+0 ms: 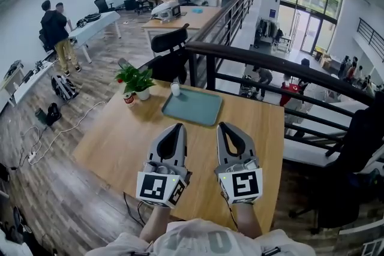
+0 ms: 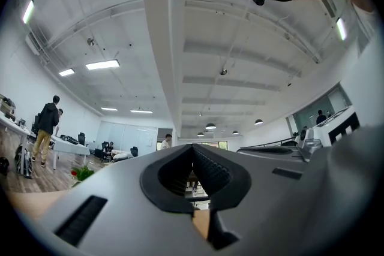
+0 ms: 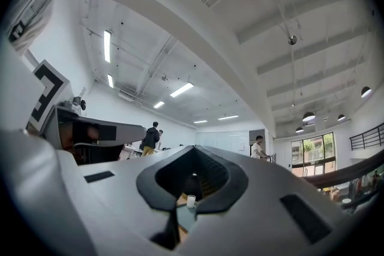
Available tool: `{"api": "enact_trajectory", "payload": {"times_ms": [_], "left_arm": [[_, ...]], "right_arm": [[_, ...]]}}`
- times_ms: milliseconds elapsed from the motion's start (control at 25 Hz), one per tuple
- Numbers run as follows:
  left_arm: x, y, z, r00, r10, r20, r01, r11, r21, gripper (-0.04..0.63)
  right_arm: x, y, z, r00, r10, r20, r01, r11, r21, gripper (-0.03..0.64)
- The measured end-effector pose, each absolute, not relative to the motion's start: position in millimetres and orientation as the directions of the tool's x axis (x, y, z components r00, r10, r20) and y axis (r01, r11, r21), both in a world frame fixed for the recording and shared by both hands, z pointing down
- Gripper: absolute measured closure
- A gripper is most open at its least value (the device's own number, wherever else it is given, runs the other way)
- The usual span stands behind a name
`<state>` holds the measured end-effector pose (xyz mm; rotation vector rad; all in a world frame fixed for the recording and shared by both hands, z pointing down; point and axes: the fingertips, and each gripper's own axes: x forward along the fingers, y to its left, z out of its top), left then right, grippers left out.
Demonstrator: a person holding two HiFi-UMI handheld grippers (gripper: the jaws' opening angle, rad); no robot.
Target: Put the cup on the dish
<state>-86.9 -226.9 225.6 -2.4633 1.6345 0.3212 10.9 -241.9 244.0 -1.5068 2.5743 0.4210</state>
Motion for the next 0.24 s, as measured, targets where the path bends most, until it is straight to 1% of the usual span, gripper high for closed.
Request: {"api": "enact_trajectory", "payload": {"times_ms": [240], "left_arm": [[-93.1,-228.1,223.7,0.373,-0.882,-0.289,-0.924,-0.381,-0.031,0.586]], "right_arm": [[8.4,-245.6,240.0,-0.495,-0.823,-0.279,-0.869,0.468,0.163,0.598]]}}
